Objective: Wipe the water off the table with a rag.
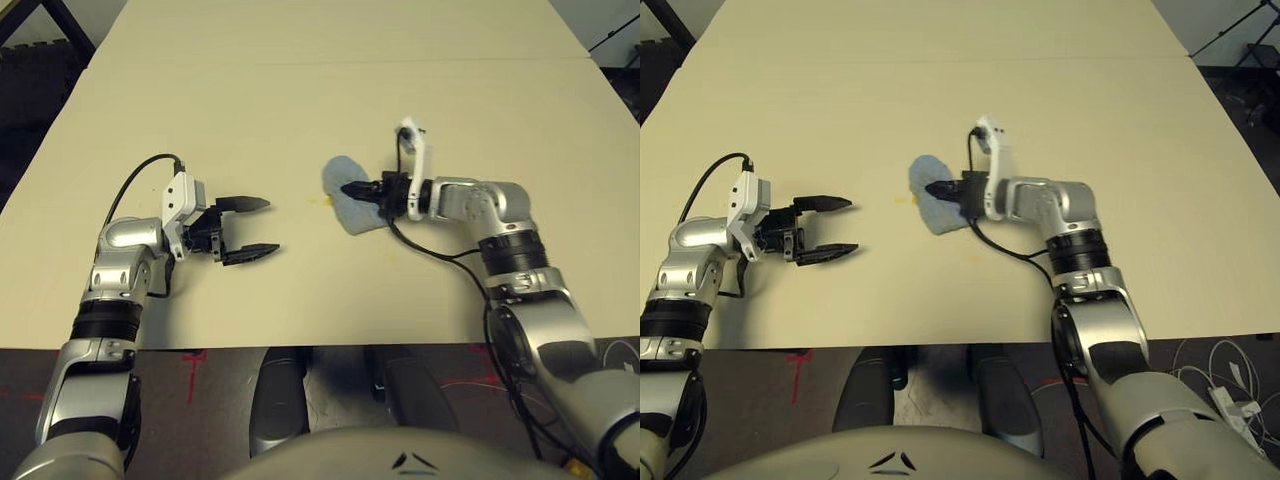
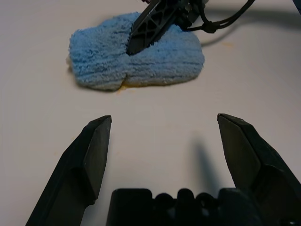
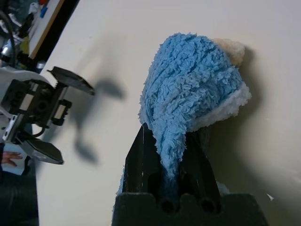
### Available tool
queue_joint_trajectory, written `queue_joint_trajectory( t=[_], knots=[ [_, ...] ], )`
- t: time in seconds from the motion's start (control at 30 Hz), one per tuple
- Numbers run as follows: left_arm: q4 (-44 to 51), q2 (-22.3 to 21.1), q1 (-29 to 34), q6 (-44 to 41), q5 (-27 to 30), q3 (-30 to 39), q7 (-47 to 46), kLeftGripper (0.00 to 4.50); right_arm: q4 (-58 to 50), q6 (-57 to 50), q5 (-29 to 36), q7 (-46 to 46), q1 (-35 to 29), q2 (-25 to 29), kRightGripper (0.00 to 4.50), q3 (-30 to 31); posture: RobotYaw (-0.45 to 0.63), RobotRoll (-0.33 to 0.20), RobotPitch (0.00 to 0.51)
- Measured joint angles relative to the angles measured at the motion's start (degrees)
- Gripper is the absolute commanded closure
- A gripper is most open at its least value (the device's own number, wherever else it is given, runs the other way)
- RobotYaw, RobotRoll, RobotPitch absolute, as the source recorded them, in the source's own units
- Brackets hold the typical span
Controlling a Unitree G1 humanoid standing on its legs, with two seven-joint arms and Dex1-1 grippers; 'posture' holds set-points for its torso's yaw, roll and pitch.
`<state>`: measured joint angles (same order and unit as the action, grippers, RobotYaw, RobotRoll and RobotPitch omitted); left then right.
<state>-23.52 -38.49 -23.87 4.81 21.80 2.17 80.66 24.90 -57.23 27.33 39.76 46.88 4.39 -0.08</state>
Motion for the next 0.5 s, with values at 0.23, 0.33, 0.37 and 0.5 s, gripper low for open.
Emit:
queue_joint_trajectory(
  t=[0.23,0.33,0.37,0.5],
  knots=[
    [0.0,0.0,0.0,-0.3,0.0,0.0,-0.2,0.0,-0.3,-0.2,-1.0,-0.2,0.4,-5.1,4.4,2.2,0.18,0.0,0.206],
    [0.0,0.0,-0.2,-0.3,-0.1,0.0,-0.2,0.0,-1.7,-0.7,-1.0,0.6,-0.4,-4.0,4.4,2.7,0.18,0.0,0.205],
    [0.0,0.0,-0.3,-0.3,-0.1,-0.1,-0.2,0.0,-2.5,-1.3,-0.8,1.2,-0.7,-2.8,4.4,3.0,0.17,0.0,0.204],
    [-0.4,0.0,-0.6,-0.3,-0.4,-0.1,-0.2,0.0,-5.2,-2.8,0.4,2.7,-2.3,1.2,4.4,3.1,0.16,0.0,0.203]
  ],
)
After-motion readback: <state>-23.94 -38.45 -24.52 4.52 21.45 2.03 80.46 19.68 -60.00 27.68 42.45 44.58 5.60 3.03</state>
